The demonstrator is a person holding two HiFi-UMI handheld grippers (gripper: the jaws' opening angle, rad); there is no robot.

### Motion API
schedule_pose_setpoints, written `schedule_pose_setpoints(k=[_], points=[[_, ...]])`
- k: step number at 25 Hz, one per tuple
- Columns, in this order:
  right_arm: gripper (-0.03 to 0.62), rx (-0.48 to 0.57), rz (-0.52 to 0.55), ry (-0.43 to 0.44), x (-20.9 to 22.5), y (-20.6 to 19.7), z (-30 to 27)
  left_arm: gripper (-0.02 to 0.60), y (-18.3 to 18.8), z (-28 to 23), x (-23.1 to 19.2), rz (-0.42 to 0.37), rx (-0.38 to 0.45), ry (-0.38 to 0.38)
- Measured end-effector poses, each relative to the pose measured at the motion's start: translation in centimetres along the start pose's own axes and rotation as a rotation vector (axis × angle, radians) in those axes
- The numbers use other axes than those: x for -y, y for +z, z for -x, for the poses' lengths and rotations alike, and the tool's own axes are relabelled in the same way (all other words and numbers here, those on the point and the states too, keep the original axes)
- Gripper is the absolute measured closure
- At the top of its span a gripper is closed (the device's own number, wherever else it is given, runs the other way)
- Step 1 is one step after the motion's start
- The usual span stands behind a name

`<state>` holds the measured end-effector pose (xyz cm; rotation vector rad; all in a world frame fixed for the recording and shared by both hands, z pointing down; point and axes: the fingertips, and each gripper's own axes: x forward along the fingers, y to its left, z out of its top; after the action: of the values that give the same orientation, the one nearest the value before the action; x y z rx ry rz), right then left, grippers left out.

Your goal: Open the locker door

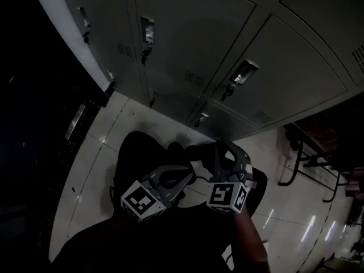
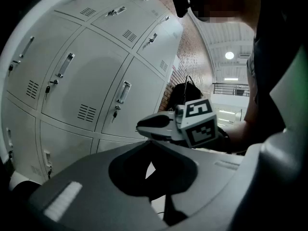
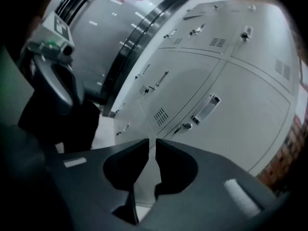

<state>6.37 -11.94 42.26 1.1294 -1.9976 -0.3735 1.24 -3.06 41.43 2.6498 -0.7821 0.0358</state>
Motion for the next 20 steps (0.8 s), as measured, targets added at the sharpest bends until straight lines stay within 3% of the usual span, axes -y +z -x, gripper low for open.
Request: schedule_pose_setpoints(k=[8,16,20], points=[[0.530,-0.056,0.191,-0.136,4.9,1.9,-5.4,0.569,0.0,1.2,-2.6,-0.009,0.002,0.028],[0.488,-0.207,0.613,-0.350,9.8,1.1,-10.2,0.569,-0.1,1.5,-2.9,0.006,0.001,0.024],[0.508,-0.247,0.687,-0.362,10.4,0.9,-12.1,0.569,-0.2,1.8,-3.1,0.015,0.003,0.031]])
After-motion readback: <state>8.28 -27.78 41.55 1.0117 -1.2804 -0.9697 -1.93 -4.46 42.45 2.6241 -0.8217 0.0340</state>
